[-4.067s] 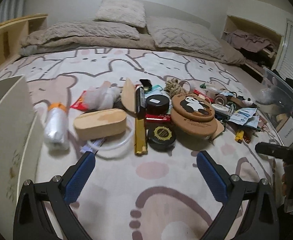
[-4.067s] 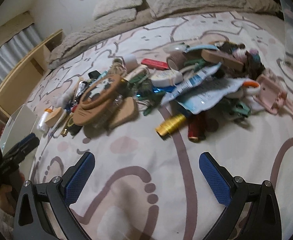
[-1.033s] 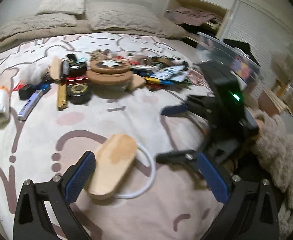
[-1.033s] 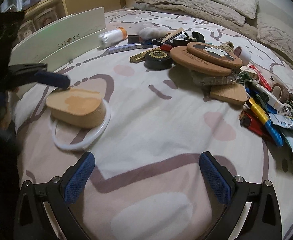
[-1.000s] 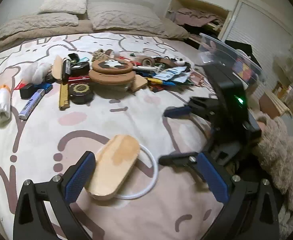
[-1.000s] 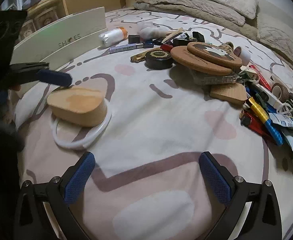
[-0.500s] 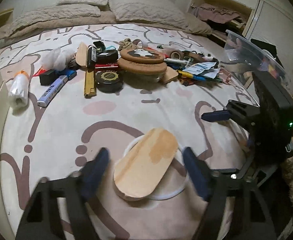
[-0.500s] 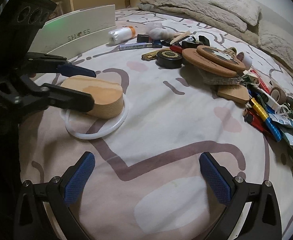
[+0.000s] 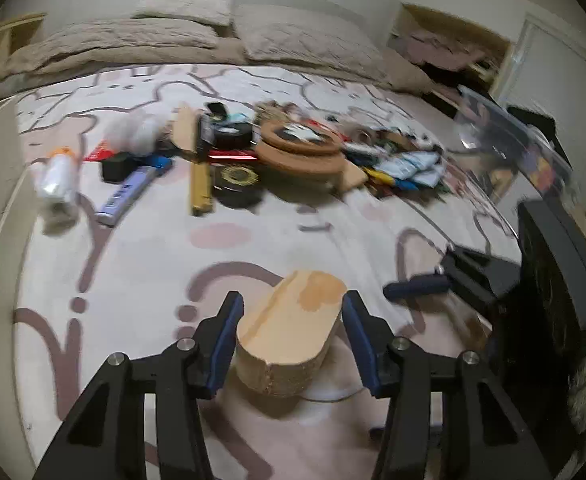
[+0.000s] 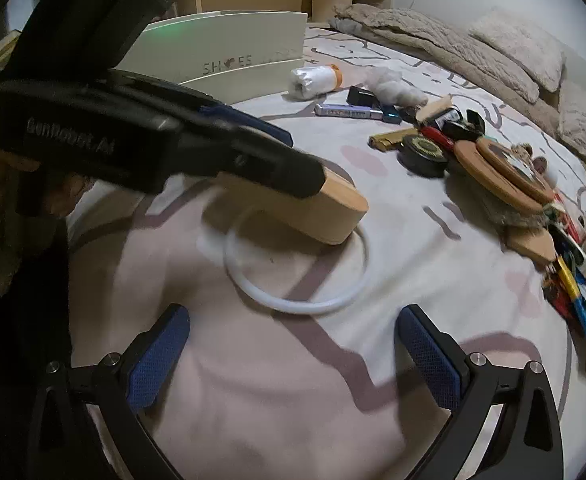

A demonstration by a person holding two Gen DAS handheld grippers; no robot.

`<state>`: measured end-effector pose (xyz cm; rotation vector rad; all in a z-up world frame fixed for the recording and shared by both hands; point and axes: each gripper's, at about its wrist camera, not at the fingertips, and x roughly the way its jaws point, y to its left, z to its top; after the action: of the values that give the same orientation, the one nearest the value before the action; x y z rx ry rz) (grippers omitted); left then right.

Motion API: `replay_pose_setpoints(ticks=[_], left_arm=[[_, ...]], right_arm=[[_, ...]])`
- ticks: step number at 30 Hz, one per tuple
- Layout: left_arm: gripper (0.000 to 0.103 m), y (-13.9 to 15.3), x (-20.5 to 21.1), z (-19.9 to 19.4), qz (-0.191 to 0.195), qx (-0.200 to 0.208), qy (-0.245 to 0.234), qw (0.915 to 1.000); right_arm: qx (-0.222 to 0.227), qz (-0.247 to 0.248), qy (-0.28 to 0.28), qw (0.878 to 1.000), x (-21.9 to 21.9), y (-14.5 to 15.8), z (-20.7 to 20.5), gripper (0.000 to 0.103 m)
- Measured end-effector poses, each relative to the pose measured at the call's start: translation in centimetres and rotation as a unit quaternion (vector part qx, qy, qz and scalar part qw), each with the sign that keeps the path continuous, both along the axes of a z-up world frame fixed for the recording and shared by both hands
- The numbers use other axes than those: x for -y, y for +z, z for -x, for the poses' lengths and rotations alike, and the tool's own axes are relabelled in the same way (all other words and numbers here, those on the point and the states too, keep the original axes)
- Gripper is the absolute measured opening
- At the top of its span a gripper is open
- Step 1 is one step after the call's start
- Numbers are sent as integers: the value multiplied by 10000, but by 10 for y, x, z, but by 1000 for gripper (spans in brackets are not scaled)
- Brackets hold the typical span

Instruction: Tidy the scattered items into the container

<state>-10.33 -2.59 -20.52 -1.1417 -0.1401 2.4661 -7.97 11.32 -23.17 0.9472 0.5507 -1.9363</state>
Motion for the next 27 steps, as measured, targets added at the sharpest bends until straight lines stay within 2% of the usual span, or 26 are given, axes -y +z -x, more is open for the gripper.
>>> replay_pose_setpoints(ticks=[8, 10, 13, 18, 19, 20, 22, 27], left_arm=[[50, 4, 28, 6, -247, 15, 631, 9977], [43, 6, 33, 6, -395, 8, 681, 9969], [43, 6, 36, 6, -487, 30, 704, 9963], [43, 4, 30, 5, -338, 66, 606, 9976], [51, 3, 28, 5, -294, 78, 562, 9980], [70, 1, 26, 5, -251, 90, 524, 9983], [85, -1, 21, 5, -176, 112, 463, 9987], [85, -11, 13, 9, 37, 290, 304, 9991]], right_arm=[[294, 152, -614, 9976, 19, -1, 23, 103], [272, 123, -694, 9971, 26, -2, 26, 103], [387, 222, -946, 9945, 29, -4, 36, 103], [418, 280, -1112, 9925, 25, -5, 39, 103], [417, 286, -1125, 9924, 25, -5, 39, 103], [418, 294, -1131, 9923, 24, -5, 39, 103], [420, 296, -1150, 9920, 24, -6, 41, 103], [422, 302, -1249, 9908, 19, -6, 42, 103]])
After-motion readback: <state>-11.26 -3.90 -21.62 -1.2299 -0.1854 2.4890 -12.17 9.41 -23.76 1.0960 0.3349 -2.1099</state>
